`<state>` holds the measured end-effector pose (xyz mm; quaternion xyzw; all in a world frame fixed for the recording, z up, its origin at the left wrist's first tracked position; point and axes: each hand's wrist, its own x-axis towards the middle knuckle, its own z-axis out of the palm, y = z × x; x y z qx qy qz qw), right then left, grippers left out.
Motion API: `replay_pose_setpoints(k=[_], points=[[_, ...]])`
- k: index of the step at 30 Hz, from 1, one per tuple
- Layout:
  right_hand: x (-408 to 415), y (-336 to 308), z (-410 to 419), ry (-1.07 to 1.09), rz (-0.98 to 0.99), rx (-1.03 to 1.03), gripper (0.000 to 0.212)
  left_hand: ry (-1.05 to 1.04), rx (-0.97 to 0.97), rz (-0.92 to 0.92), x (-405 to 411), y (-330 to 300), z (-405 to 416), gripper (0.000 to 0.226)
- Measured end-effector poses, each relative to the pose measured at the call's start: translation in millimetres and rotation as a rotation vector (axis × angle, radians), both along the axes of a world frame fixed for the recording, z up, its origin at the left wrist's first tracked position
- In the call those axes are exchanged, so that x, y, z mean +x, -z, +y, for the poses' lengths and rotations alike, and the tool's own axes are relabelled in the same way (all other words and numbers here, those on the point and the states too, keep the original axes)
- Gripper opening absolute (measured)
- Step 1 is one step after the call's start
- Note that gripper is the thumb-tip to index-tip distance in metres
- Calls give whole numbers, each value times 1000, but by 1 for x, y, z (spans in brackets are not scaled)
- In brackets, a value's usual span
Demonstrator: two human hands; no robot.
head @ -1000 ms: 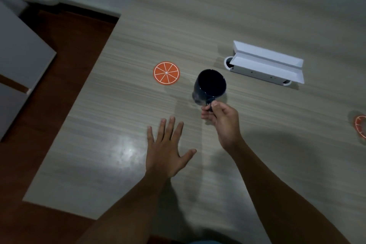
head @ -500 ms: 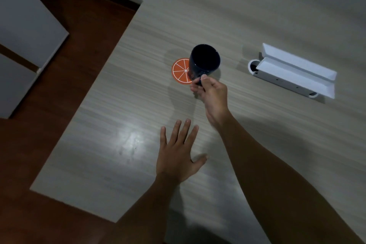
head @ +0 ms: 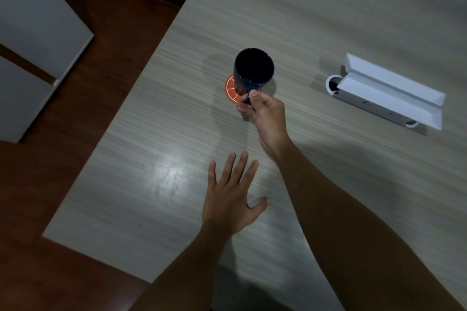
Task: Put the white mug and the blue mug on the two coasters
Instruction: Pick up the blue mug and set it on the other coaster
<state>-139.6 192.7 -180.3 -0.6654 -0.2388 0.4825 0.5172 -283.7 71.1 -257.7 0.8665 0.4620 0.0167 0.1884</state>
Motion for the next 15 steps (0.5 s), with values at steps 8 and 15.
replay_pose_setpoints(k=[8,15], points=[[-8,1,-1,30,-26,-15,30,-3,2,-11,0,-1,0,90],[-16,-2,1,108,-20,8,34,2,-9,-16,-1,0,1,89]])
